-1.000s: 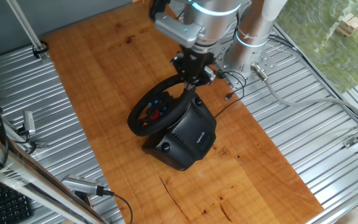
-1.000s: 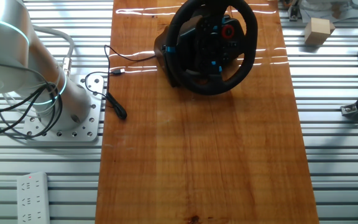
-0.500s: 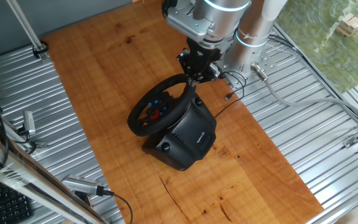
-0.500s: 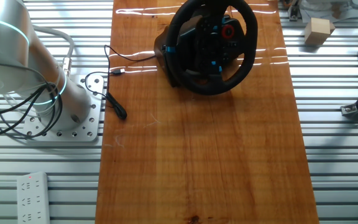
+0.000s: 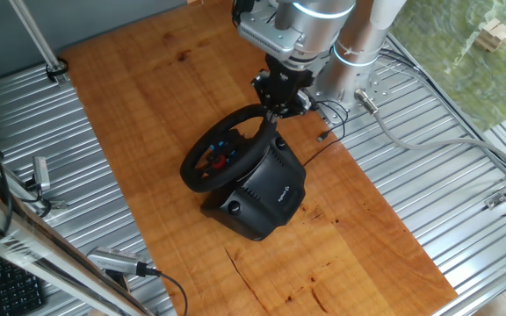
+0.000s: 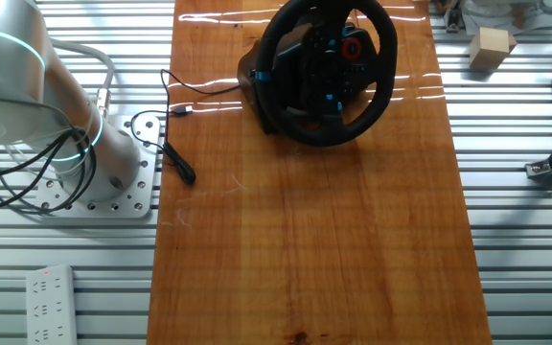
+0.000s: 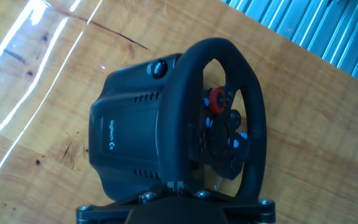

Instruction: Rotate the steering wheel 90 degrees clockwise

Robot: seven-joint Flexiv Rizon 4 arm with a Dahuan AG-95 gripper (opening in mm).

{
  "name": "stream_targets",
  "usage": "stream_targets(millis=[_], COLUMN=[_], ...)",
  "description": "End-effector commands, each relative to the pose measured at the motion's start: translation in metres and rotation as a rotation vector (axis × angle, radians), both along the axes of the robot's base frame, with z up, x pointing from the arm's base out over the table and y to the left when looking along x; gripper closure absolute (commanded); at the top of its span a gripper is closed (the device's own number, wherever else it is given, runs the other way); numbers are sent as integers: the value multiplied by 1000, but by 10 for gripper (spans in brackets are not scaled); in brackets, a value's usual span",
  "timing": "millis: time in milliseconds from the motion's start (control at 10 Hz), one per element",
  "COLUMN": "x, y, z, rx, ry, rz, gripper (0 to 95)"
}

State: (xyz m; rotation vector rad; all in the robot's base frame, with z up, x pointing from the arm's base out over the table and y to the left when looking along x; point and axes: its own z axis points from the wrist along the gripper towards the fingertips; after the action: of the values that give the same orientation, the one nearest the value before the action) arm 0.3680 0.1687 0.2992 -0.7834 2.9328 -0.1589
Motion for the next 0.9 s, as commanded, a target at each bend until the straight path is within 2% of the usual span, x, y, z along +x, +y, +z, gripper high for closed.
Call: stream_targets(millis=[100, 200, 300, 400, 700, 800, 900], x=[-1, -1, -1, -1, 1, 1, 2], y=[0, 0, 1, 1, 0, 0, 0], z=[1, 1, 1, 1, -3, -4, -5], rx=[-3, 3, 10, 12, 26, 25, 25], ry=[2, -9, -17, -20, -18, -18, -18], rz=[1, 13, 19, 22, 34, 34, 34], gripper=[760, 570, 570, 380, 380, 570, 570])
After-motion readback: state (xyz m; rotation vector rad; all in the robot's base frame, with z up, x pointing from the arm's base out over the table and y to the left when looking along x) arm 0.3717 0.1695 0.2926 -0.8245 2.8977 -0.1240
